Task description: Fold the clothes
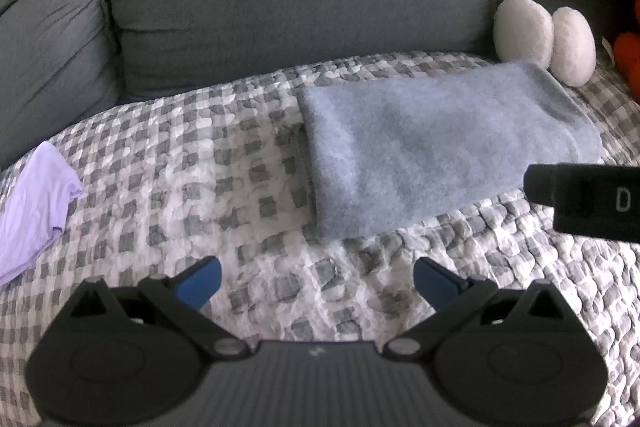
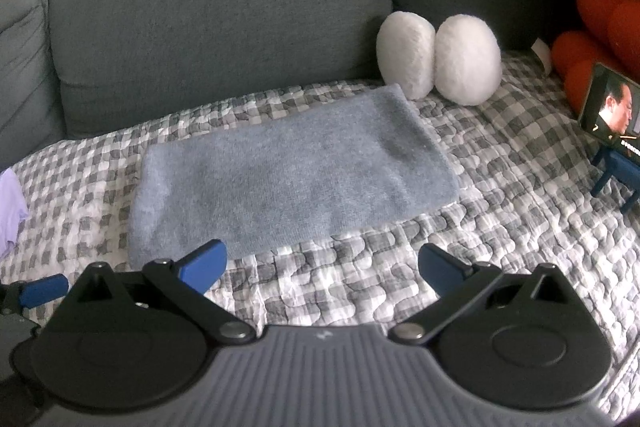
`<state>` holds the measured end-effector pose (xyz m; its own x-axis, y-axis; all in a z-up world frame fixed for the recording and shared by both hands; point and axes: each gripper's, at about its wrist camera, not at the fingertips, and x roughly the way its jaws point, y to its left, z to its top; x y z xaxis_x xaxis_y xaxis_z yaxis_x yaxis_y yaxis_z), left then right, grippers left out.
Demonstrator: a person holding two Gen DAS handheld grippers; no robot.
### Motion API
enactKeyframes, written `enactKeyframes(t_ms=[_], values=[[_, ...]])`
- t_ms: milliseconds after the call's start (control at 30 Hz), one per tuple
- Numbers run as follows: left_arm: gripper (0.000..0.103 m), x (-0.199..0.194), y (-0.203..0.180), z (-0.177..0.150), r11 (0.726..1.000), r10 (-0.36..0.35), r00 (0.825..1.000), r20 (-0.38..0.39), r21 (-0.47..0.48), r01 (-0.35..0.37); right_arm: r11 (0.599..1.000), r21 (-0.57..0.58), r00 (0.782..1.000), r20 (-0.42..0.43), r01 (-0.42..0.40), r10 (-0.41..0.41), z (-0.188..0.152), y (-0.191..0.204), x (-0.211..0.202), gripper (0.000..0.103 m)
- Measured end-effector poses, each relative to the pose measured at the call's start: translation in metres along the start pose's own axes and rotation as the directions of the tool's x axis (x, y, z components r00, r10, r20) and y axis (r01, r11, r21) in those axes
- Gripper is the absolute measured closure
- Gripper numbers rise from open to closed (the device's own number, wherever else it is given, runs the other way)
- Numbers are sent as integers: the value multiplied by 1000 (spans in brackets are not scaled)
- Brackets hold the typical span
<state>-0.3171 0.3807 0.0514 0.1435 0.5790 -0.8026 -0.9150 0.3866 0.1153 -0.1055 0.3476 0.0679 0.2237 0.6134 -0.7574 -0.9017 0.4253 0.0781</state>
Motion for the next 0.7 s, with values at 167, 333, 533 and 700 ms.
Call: enactKeyframes(t_ms=[167,333,533,700], values=[[1,2,1,0,1000,5,1000,-6,-3,-5,1000,-9,1000,-3,9,-9,0,1,1,0],[1,2,0,-1,1000,3,1000,-10,-1,-3,1000,-9,1000,1,10,-10,0,1,0,0],[1,3,-1,-1,1000,2,1000,-18,3,-2,1000,-12,1000,1,14,-14,1,1,1,0],[1,3,-2,-1,1000,-1,1000,-20,5,2,1000,-13,1000,2,13,-13,1,1,0,0]])
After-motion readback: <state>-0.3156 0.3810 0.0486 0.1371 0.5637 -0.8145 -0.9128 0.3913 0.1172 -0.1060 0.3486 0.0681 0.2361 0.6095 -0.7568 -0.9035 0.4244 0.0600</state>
